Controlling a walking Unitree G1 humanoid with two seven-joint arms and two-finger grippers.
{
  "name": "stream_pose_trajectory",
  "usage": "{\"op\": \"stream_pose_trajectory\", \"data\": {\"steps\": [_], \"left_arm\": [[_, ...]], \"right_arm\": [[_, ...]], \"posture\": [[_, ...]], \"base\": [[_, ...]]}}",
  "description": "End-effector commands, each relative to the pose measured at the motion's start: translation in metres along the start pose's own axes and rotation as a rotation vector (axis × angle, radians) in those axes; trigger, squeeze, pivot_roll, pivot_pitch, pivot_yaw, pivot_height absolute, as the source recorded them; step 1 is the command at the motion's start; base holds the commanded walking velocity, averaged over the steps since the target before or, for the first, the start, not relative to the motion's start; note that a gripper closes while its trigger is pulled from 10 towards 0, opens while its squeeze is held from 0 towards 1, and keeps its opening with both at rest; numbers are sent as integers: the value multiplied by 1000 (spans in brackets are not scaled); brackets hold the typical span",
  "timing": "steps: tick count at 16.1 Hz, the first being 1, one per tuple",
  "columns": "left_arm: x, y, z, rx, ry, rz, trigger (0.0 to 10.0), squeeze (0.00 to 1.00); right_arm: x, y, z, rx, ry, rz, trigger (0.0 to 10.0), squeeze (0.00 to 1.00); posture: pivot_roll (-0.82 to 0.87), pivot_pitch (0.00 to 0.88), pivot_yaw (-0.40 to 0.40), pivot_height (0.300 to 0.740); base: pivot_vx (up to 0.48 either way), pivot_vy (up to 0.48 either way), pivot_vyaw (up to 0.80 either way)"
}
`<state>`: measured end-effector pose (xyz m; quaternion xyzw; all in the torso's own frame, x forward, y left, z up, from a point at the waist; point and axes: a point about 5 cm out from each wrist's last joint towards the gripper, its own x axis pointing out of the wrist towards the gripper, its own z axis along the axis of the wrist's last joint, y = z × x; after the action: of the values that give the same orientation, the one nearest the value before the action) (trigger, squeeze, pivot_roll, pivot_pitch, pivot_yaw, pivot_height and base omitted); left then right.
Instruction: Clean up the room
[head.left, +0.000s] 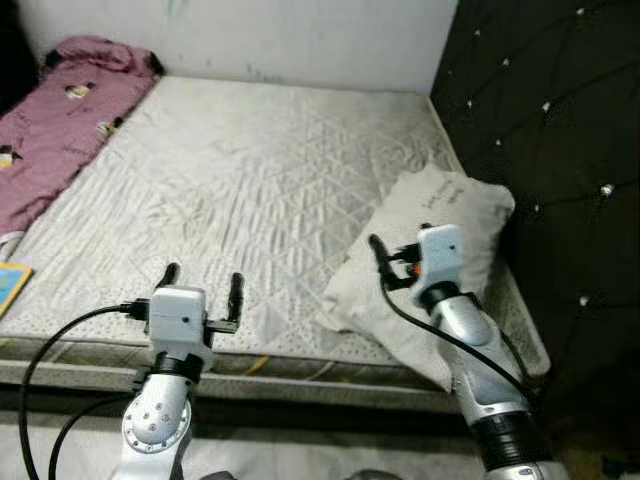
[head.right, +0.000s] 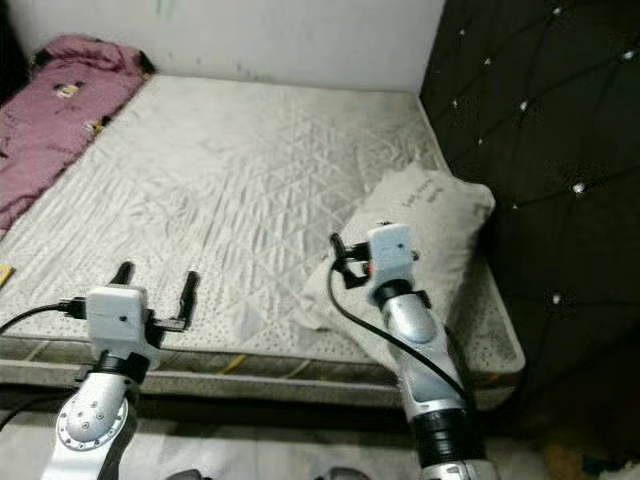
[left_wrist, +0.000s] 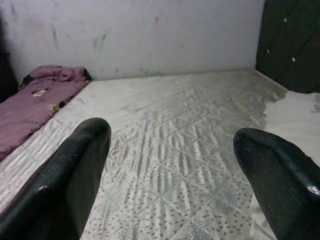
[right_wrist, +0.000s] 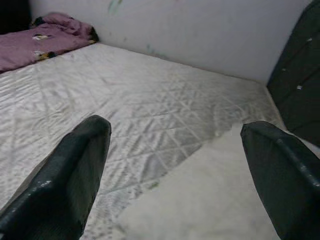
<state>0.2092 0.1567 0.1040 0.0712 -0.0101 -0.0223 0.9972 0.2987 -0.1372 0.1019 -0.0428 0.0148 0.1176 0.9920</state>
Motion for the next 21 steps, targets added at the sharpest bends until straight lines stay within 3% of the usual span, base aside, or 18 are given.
{"op": "stream_pose_trajectory", "data": {"steps": [1,5,15,21], "left_arm": [[1,2,1,10,-1,9,10000,0],[1,1,1,6,1,6,10000,0],[2,2,3,-9,-22,-4,10000,0],[3,1,4,-7,-36,-21,10000,0]], "right_arm": [[2,4,1,2,-2,22,10000,0],[2,3,1,-1,0,26,10000,0],[2,5,0,9,6,33,10000,0],[3,5,-1,12,9,32,10000,0]], "posture": [[-44,0,-50,740],[-46,0,-52,740],[-42,0,-53,740],[-40,0,-55,740]], "base": [[0,-341,0],[0,-331,0],[0,0,0],[289,0,-455]]}}
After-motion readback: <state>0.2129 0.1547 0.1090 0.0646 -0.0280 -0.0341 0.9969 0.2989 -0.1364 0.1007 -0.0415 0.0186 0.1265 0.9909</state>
